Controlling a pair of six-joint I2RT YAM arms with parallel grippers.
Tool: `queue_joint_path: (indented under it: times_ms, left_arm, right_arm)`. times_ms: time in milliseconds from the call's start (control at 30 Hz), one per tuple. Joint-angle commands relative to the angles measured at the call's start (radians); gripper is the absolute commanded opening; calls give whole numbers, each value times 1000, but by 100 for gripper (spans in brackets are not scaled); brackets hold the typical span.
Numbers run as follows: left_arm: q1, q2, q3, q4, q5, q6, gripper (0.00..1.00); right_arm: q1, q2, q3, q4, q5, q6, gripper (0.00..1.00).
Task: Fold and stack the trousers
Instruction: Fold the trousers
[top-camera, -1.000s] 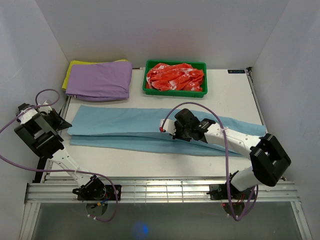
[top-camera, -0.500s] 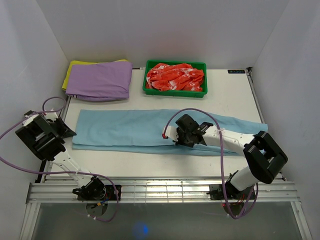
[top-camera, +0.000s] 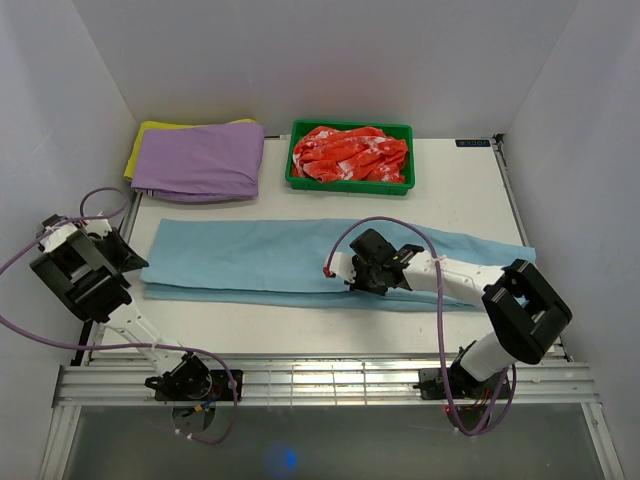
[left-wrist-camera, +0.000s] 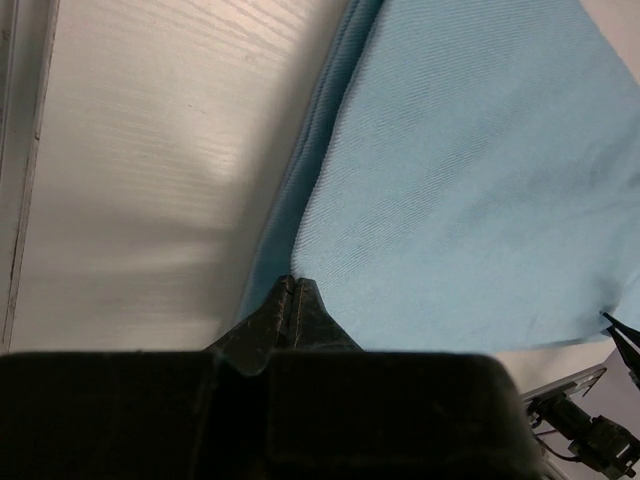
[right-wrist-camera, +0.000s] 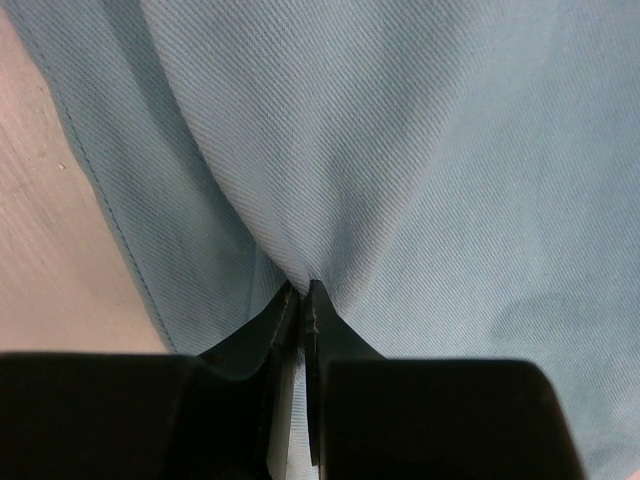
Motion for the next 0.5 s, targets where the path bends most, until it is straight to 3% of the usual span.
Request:
queue_joint_path:
  times_ms: [0,167,467]
  left_arm:
    - [12,-124,52,-56,19,55,0]
    - [30,-126,-16,-80,-15,100,0]
    - [64,14,-171,89,-148,78,0]
  right_arm:
    - [-5,-54,-5,-12,26,-6,8]
    - [-3,-53,-14,-12,23,-5,8]
    - [-5,-33,1,-9,19,-6,8]
